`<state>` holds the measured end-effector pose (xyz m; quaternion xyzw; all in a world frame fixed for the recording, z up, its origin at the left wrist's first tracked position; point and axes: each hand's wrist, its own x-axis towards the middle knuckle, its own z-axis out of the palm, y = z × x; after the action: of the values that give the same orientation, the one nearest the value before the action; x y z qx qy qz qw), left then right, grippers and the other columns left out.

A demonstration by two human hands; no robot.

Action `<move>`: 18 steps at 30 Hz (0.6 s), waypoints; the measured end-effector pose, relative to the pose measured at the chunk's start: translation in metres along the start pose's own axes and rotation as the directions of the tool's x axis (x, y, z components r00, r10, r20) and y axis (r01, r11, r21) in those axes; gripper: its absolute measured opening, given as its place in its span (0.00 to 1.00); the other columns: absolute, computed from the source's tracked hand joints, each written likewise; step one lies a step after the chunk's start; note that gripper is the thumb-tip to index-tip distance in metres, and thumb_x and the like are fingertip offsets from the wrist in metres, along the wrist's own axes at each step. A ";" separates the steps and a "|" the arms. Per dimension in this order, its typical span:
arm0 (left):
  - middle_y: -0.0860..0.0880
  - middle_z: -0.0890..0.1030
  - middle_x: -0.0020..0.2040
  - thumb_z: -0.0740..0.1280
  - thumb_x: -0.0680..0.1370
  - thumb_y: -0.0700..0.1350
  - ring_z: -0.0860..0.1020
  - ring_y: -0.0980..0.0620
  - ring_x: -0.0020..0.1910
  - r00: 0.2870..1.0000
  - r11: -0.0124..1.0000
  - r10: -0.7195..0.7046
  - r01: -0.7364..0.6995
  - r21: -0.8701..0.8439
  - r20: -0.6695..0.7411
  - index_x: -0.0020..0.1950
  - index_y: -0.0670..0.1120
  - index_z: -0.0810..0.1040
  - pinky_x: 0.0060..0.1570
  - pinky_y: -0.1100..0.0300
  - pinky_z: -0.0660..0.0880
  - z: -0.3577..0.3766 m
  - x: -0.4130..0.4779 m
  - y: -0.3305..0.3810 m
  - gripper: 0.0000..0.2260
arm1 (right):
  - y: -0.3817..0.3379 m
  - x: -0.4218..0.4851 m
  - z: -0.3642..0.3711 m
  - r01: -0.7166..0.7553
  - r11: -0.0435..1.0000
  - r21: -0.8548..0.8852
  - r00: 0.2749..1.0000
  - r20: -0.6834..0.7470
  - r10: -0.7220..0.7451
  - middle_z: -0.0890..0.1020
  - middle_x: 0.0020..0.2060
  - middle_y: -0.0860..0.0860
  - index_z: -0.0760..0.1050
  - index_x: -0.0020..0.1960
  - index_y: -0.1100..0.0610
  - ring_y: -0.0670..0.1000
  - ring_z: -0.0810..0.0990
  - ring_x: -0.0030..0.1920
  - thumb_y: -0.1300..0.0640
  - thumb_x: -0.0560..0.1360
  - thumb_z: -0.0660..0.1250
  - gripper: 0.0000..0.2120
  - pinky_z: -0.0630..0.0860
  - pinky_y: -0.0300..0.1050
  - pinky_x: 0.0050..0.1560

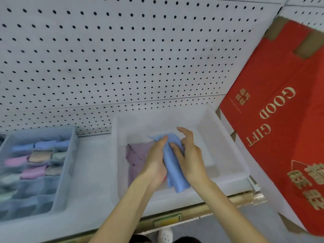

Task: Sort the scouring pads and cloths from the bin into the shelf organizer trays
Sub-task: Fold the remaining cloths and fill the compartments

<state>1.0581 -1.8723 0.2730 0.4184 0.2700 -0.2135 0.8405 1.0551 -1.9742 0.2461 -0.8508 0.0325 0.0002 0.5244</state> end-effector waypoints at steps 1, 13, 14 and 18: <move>0.44 0.82 0.32 0.57 0.82 0.49 0.81 0.50 0.29 1.000 1.000 -0.010 0.010 0.003 0.025 0.40 0.38 0.82 0.31 0.63 0.77 0.000 0.000 -0.002 0.21 | 0.002 -0.002 0.001 -0.005 0.999 -0.045 1.000 0.010 0.005 0.76 0.41 0.43 0.60 0.70 0.42 0.45 0.79 0.42 0.55 0.79 0.62 0.22 0.76 0.40 0.45; 0.39 0.83 0.53 0.68 0.78 0.40 0.83 0.42 0.52 0.975 0.908 0.191 -0.219 0.357 0.113 0.59 0.39 0.78 0.52 0.47 0.80 -0.031 0.004 0.000 0.11 | 0.005 -0.001 -0.021 -0.083 0.894 0.441 0.982 0.191 -0.003 0.83 0.44 0.54 0.81 0.51 0.55 0.51 0.79 0.44 0.67 0.74 0.69 0.10 0.77 0.40 0.41; 0.41 0.84 0.49 0.69 0.77 0.38 0.84 0.48 0.47 0.962 0.864 0.261 -0.270 0.425 0.080 0.59 0.40 0.77 0.45 0.55 0.81 -0.035 0.004 0.002 0.11 | 0.004 0.001 -0.024 -0.092 0.881 0.464 0.980 0.198 -0.002 0.84 0.45 0.53 0.82 0.49 0.58 0.51 0.81 0.44 0.70 0.74 0.68 0.10 0.77 0.39 0.43; 0.47 0.78 0.33 0.69 0.76 0.33 0.77 0.57 0.28 0.866 0.733 0.498 -0.444 0.515 0.037 0.57 0.47 0.70 0.30 0.66 0.73 -0.039 0.001 0.009 0.15 | -0.003 0.002 -0.026 -0.113 0.879 0.463 0.981 0.194 0.023 0.86 0.44 0.51 0.82 0.47 0.58 0.48 0.82 0.44 0.72 0.72 0.68 0.11 0.77 0.37 0.40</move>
<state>1.0534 -1.8350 0.2582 0.6893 0.1324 -0.0346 0.7114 1.0568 -1.9965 0.2606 -0.6924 0.0133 0.0889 0.7159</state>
